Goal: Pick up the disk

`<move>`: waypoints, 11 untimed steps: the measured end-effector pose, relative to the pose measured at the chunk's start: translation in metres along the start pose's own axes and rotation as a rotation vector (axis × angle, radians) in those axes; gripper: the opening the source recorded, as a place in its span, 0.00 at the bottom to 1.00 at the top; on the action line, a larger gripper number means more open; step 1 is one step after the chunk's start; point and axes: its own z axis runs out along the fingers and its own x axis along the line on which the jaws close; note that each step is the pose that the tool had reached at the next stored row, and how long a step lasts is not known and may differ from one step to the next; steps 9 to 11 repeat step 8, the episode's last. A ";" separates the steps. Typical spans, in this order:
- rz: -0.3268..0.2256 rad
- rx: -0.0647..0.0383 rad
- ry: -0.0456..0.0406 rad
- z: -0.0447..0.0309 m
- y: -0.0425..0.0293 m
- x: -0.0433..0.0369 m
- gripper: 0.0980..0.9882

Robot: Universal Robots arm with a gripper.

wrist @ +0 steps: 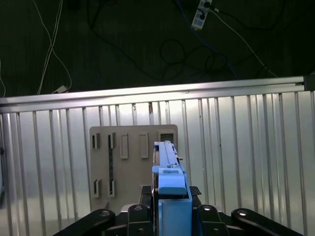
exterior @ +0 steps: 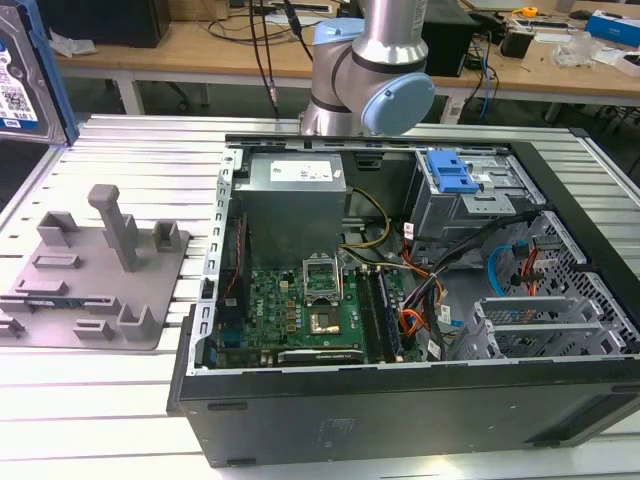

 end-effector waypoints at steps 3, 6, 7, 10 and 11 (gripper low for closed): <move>0.000 0.000 0.0000 0.0000 0.0000 0.0000 0.30; 0.000 0.000 0.0002 0.0000 0.0000 0.0000 0.30; 0.000 0.000 0.0002 0.0000 0.0000 0.0000 0.30; 0.000 0.000 0.0002 0.0000 0.0000 0.0000 0.30; 0.000 0.000 0.0002 0.0000 0.0000 0.0000 0.30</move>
